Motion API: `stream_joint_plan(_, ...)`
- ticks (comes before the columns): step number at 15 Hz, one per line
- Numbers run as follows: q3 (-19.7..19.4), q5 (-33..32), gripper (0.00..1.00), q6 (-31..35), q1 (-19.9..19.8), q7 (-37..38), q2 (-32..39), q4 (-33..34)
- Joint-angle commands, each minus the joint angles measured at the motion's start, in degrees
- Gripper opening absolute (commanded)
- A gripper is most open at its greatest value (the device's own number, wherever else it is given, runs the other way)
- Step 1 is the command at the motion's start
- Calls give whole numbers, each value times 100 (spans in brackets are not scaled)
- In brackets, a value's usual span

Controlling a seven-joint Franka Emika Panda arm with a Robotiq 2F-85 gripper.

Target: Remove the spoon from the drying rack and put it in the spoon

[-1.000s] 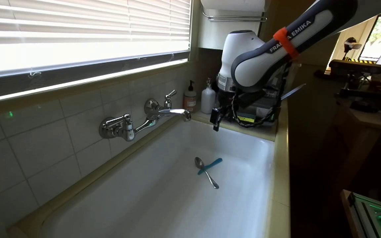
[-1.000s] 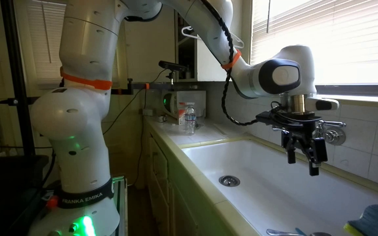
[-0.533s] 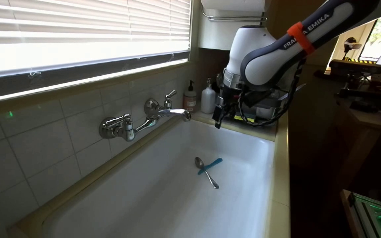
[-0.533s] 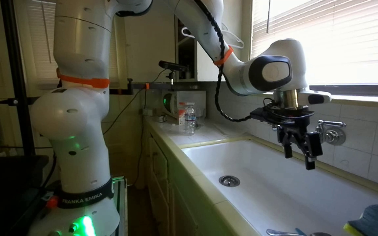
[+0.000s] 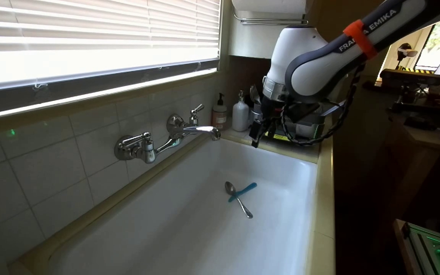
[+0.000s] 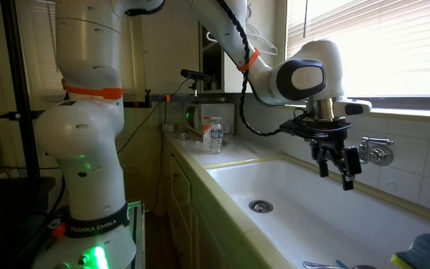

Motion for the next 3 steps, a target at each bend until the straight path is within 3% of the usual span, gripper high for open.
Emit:
stream_joint_plan(1, 54, 0, 100, -17, -56, -7, -2, 11)
stream_joint_plan(3, 54, 0, 100, -16, -56, -7, -2, 10)
